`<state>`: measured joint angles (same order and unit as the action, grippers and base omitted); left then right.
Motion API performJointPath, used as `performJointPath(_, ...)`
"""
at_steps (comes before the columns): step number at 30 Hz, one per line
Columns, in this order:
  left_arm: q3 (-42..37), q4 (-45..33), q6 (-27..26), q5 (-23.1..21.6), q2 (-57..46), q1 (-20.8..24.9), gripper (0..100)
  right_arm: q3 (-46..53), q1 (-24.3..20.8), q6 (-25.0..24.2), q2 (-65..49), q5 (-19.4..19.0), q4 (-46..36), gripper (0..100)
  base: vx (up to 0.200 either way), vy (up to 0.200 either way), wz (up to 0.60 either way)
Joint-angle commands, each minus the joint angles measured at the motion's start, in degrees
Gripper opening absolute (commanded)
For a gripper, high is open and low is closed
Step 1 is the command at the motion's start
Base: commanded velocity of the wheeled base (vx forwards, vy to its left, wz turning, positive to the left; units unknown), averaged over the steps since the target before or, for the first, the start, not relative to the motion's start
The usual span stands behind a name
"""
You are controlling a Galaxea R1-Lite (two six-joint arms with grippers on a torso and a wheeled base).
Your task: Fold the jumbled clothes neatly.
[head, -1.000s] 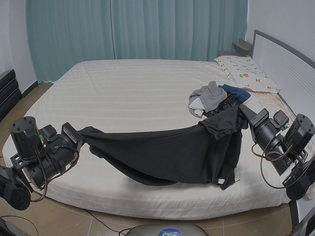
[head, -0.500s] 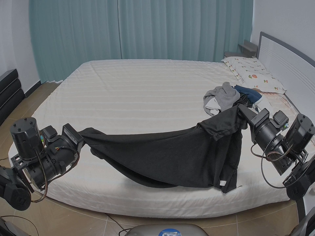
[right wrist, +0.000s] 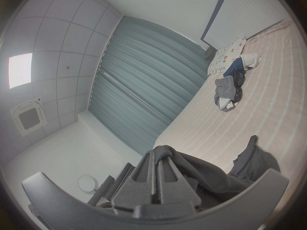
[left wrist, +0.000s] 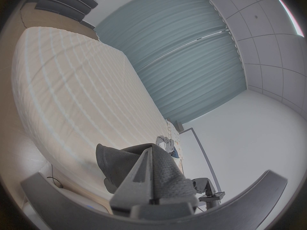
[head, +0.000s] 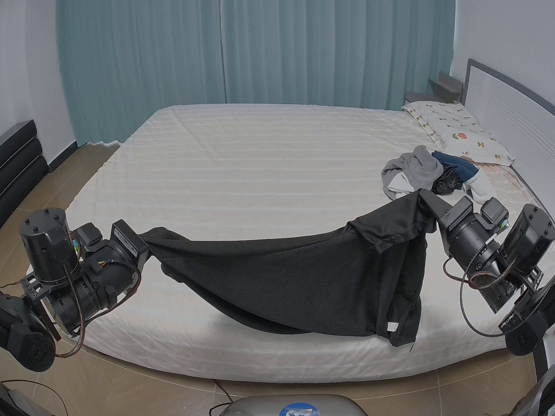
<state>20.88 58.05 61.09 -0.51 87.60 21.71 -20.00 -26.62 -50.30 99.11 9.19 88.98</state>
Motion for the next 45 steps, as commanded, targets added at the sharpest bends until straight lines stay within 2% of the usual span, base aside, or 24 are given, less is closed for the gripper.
performJointPath(1, -0.8, 0.0, -1.2, -0.1, 0.5, 0.4, 0, 2.1, -0.4, 1.3, -0.2, -0.1, 0.4, 0, 0.000, 0.000, 0.00)
performJointPath(5, -1.4, 0.0, -3.1, -0.2, 0.7, 0.9, 0, 3.2, -0.5, 2.2, -0.8, -2.0, 0.4, 0, 0.000, 0.000, 0.00)
performJointPath(9, -1.4, 0.0, -3.2, -0.1, 0.5, 1.3, 0, 3.7, -0.9, 2.3, -2.3, -2.1, 0.4, 0, 0.000, 0.000, 0.00)
performJointPath(11, -1.6, 0.0, -3.3, -0.2, 0.2, 1.5, 0, 4.4, -1.8, 2.5, -3.7, -2.2, 0.4, 0, -0.200, 0.000, 0.00)
performJointPath(15, -2.0, 0.0, -3.3, -0.1, -0.3, 2.9, 0, 6.6, -5.1, 4.4, -8.0, -4.8, 0.2, 0, -0.200, 0.000, 0.00)
performJointPath(17, -2.0, 0.0, -3.3, -0.1, -1.5, 3.7, 0, 6.6, -5.3, 4.6, -8.5, -4.9, 0.2, 0, -0.200, 0.000, 0.00)
performJointPath(20, -2.0, -0.2, -3.4, -0.1, -4.1, 4.4, 0, 6.1, -6.8, 6.5, -13.8, -5.1, -0.5, 0, -0.200, 0.000, 0.00)
performJointPath(23, -1.5, -1.9, -5.0, -0.1, -7.8, 4.4, 0, 5.6, -7.9, 10.6, -20.0, -5.6, -2.2, 0, -0.200, 0.000, 0.00)
performJointPath(25, -0.8, -5.1, -6.2, -0.2, -11.0, 4.4, 0, 3.9, -9.0, 13.2, -26.4, -5.7, -7.4, 0, -0.200, 0.000, 0.00)
performJointPath(28, 1.6, -8.7, -6.2, -0.2, -14.7, 4.5, 0, -0.9, -9.0, 13.4, -33.8, -5.7, -17.6, 0, -0.133, 0.000, 0.00)
performJointPath(30, 5.0, -12.3, -6.2, -0.2, -17.3, 4.3, 0, -8.1, -8.9, 13.0, -39.2, -5.1, -29.7, 0, 0.000, 0.000, 0.00)
performJointPath(31, 5.0, -12.3, -6.2, -0.2, -17.3, 4.3, 0, -8.1, -8.9, 13.0, -39.2, -5.1, -29.7, 0, 0.000, 0.000, 0.00)
performJointPath(32, 7.8, -14.9, -6.1, -0.2, -18.6, 3.6, 0, -13.4, -8.2, 12.4, -40.8, -4.9, -38.0, 0, 0.000, 0.000, 0.00)
performJointPath(33, 8.8, -16.1, -6.1, -0.2, -18.8, 3.2, 0, -15.8, -7.6, 12.1, -40.9, -5.0, -41.0, 0, 0.000, 0.000, 0.00)
performJointPath(37, 15.9, -22.0, -5.8, -0.3, -18.0, 0.8, 0, -30.7, 1.2, 7.1, -37.2, -6.3, -51.7, 0, 0.000, 0.000, 0.00)
performJointPath(42, 20.3, -24.4, -5.7, -0.2, -12.6, -1.0, 0, -41.2, 9.3, 5.7, -28.4, -8.5, -54.7, 0, 0.000, 0.000, 0.00)
performJointPath(45, 21.9, -24.3, -5.7, -0.1, -8.9, -1.8, 0, -43.5, 10.9, 5.8, -24.0, -8.6, -54.4, 0, 0.000, 0.000, 0.00)
